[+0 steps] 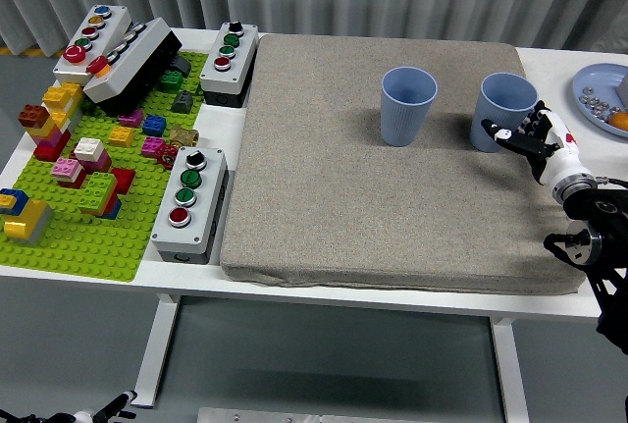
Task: Pick cup pour cup place
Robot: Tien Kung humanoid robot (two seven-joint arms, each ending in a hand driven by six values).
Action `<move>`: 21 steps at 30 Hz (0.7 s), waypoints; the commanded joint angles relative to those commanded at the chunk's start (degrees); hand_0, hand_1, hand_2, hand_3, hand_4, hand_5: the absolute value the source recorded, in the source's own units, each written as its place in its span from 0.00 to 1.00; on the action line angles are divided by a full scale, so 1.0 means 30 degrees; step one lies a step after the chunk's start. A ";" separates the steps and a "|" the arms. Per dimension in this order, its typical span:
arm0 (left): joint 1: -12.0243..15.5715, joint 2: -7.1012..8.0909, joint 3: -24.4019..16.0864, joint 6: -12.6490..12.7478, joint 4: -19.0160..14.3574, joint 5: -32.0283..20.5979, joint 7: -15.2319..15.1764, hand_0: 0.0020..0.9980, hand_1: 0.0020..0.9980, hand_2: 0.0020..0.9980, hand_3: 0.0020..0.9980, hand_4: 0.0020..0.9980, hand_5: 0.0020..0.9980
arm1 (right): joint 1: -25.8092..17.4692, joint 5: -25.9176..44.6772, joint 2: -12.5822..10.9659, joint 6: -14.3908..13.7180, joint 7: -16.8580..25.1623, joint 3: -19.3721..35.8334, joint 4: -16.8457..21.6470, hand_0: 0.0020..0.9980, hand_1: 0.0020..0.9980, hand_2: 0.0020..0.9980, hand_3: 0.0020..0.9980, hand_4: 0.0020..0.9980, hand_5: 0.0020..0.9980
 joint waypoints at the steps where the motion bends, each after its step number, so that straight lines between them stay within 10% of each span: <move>1: 0.0002 0.0000 0.0001 0.0002 0.0000 -0.0003 0.0001 0.83 0.84 0.91 0.82 0.63 1.00 | 0.0027 0.0038 0.0025 0.0018 0.0019 -0.0021 -0.0051 0.98 0.95 1.00 0.98 0.80 0.21; 13: 0.0043 0.0015 -0.0019 0.0001 0.0000 0.0027 0.0024 0.83 0.84 0.91 0.82 0.63 1.00 | -0.0050 0.0177 0.0088 -0.0127 0.0116 -0.0181 0.0074 0.92 0.87 0.92 0.86 0.83 0.24; 14: 0.0049 0.0017 -0.0019 -0.0002 0.0000 0.0031 0.0030 0.83 0.84 0.91 0.82 0.63 1.00 | -0.0047 0.0171 0.0099 -0.0181 0.0144 -0.0198 0.0066 0.78 0.65 0.56 0.63 0.81 0.21; 21: 0.0091 0.0030 0.0013 -0.0007 0.0000 0.0013 0.0047 0.83 0.84 0.91 0.82 0.63 1.00 | -0.0028 0.0327 0.0104 -0.0419 0.0299 -0.0239 0.0047 0.74 0.60 0.51 0.59 0.77 0.14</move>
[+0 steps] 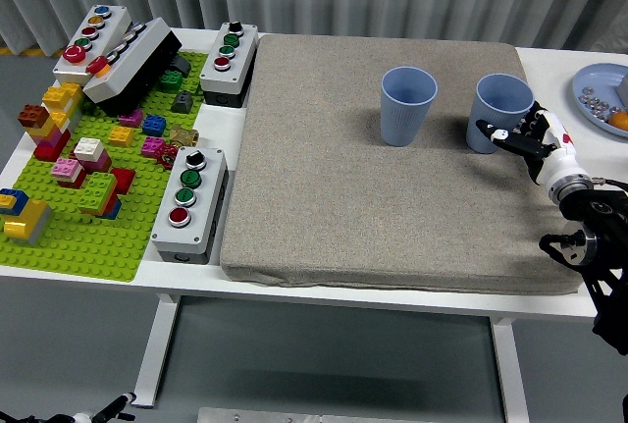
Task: Pick cup pour cup place
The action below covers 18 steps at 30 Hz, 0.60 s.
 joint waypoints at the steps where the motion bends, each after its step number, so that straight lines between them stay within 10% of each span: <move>1: 0.0005 0.0001 0.0005 -0.0001 0.0000 -0.0001 -0.0001 0.83 0.84 0.91 0.82 0.63 1.00 | -0.0003 0.0019 0.0006 -0.0029 0.0027 -0.0003 -0.0006 0.74 0.60 0.51 0.59 0.77 0.14; 18: -0.0024 0.0066 -0.0338 0.0020 0.0000 0.0166 0.0008 0.83 0.84 0.91 0.82 0.64 1.00 | 0.0176 -0.2736 -0.0893 -0.1295 -0.0388 -0.0755 0.1406 0.71 0.59 0.49 0.56 0.69 0.05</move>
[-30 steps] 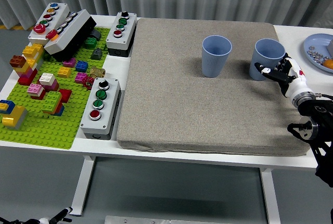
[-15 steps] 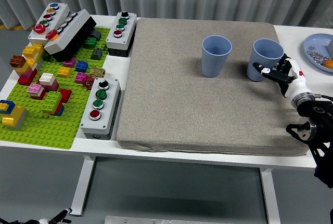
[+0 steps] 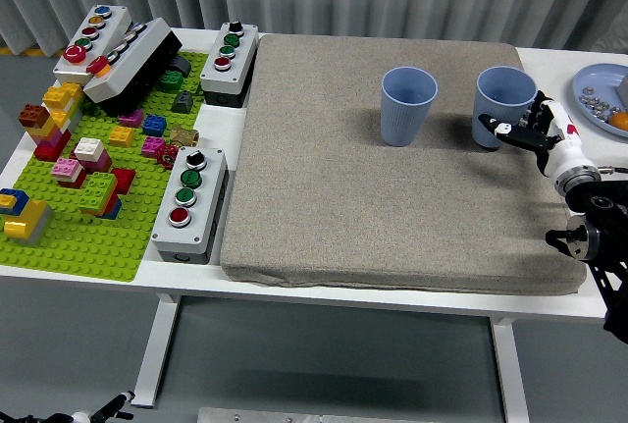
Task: Pick cup pour cup place
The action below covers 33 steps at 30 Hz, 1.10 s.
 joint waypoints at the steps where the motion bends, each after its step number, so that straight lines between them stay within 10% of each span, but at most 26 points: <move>1: 0.0018 0.0009 -0.0078 0.0009 0.0000 0.0043 0.0009 0.83 0.84 0.91 0.82 0.64 1.00 | 0.0053 -0.0312 -0.0138 -0.0112 -0.0119 -0.0117 0.0238 0.71 0.59 0.49 0.56 0.69 0.05; 33: 0.0294 0.0079 -0.0708 -0.0010 0.0000 0.0377 0.0250 0.83 0.84 0.91 0.82 0.64 1.00 | 0.0540 -0.9150 0.0333 -0.2302 -0.2109 -0.1261 0.4978 0.73 0.60 0.49 0.56 0.69 0.07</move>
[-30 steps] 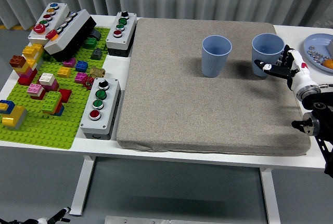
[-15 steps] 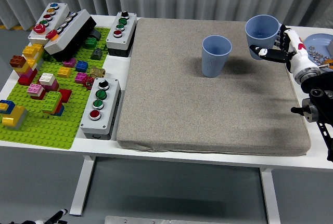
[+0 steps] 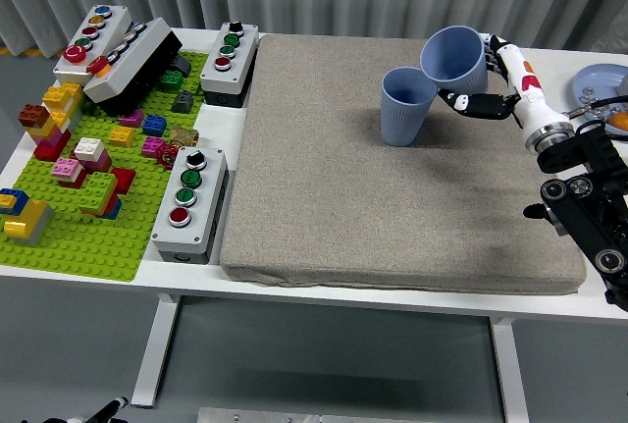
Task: Pick cup pour cup place
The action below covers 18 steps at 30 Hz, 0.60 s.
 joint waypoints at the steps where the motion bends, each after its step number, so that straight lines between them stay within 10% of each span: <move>1: 0.0006 0.0003 0.0009 -0.0001 0.0000 -0.0010 0.0002 0.83 0.84 0.91 0.82 0.64 1.00 | 0.0030 -0.0154 0.0014 -0.0015 -0.0033 -0.0068 0.0041 0.73 0.60 0.49 0.56 0.69 0.07; 18: 0.0078 0.0038 0.0081 0.0016 0.0000 -0.0051 -0.0013 0.83 0.84 0.91 0.81 0.64 1.00 | 0.0298 -0.0993 -0.0058 -0.0394 0.0294 -0.0054 -0.0109 0.73 0.60 0.49 0.55 0.69 0.07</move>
